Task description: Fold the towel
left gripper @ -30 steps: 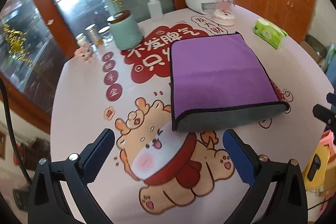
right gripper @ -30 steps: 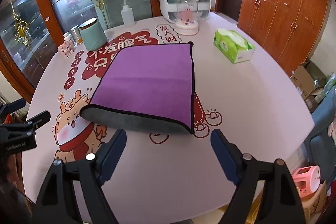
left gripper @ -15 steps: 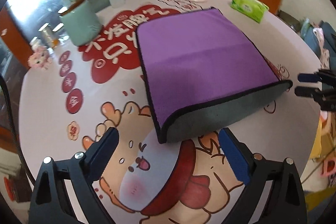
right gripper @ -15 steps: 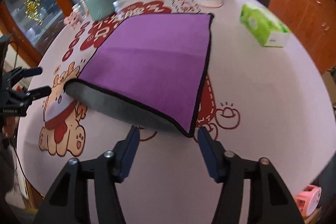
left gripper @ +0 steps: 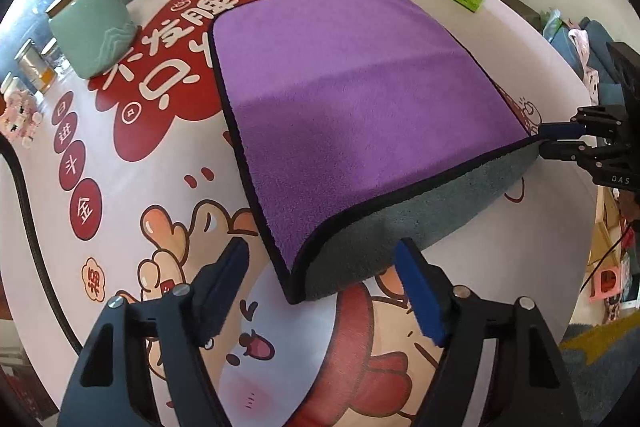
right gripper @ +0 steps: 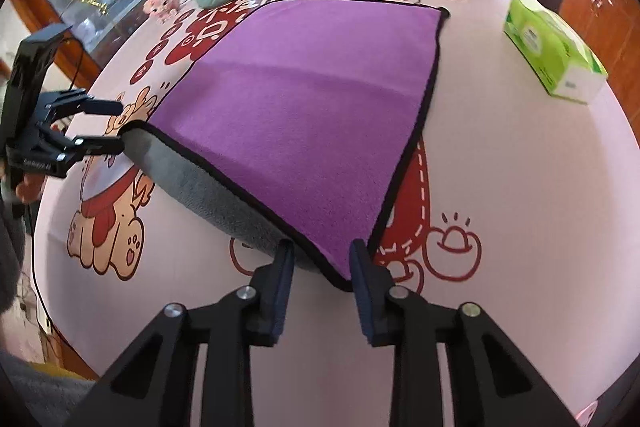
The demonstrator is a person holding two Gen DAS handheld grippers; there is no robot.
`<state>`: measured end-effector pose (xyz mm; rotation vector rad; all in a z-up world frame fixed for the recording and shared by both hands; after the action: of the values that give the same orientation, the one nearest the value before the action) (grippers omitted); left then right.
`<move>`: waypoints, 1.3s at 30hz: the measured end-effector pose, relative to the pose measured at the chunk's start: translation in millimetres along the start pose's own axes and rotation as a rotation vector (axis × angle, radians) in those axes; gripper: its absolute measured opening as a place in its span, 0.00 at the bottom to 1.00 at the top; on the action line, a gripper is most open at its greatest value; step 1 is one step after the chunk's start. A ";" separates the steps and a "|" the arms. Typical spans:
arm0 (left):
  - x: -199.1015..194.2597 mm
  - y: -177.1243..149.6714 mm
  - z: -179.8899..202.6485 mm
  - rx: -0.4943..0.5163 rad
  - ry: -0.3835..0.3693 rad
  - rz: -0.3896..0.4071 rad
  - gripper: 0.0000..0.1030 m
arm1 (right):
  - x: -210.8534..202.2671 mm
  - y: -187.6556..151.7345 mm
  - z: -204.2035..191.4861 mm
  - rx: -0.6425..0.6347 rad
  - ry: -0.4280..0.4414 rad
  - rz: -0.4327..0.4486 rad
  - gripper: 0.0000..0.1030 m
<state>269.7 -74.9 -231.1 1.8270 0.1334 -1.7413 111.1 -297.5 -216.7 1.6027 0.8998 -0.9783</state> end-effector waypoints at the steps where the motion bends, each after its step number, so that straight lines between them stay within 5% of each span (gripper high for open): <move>1: 1.7 0.3 -1.0 -0.001 -0.012 -0.005 0.70 | 0.1 0.5 0.1 -0.007 0.000 0.000 0.25; 10: 15.1 1.1 -8.6 -0.020 -0.102 -0.052 0.39 | 1.3 2.8 -3.1 -0.054 0.015 -0.004 0.19; 18: 13.6 -0.3 -10.0 -0.029 -0.100 -0.050 0.16 | -0.3 4.0 -5.8 -0.068 0.013 0.002 0.14; 28: 7.8 -3.0 7.1 0.020 0.036 -0.076 0.07 | -1.7 5.2 -9.5 -0.073 -0.010 0.016 0.09; 39: -22.0 21.0 -4.2 -0.086 0.158 -0.018 0.05 | -30.3 27.3 -5.9 -0.009 -0.046 0.118 0.06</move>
<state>280.3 -82.7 -203.4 1.9038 0.2844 -1.5765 124.8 -300.1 -177.9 1.6002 0.7684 -0.9234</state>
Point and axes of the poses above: each gripper's, at about its wrist camera, not at the fingertips, and x roughly the way its jaws point, z to its right, y to its top, the point moved 1 cm from there along x, roughly the way its jaws point, and after that the axes turned 5 degrees about x, right-handed, at the moved point
